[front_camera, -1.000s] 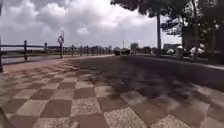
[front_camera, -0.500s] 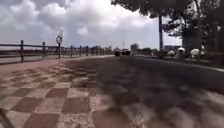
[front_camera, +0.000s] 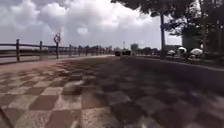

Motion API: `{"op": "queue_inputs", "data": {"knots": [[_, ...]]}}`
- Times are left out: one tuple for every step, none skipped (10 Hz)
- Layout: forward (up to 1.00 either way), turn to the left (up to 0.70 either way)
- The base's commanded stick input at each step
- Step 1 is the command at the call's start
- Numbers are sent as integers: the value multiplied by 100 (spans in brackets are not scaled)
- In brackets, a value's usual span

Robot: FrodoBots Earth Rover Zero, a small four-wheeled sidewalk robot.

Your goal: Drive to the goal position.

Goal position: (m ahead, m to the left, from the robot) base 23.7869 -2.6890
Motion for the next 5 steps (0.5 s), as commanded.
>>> {"op": "queue_inputs", "data": {"knots": [[70, 32], [70, 17], [70, 0], [70, 0], [70, 0]]}}
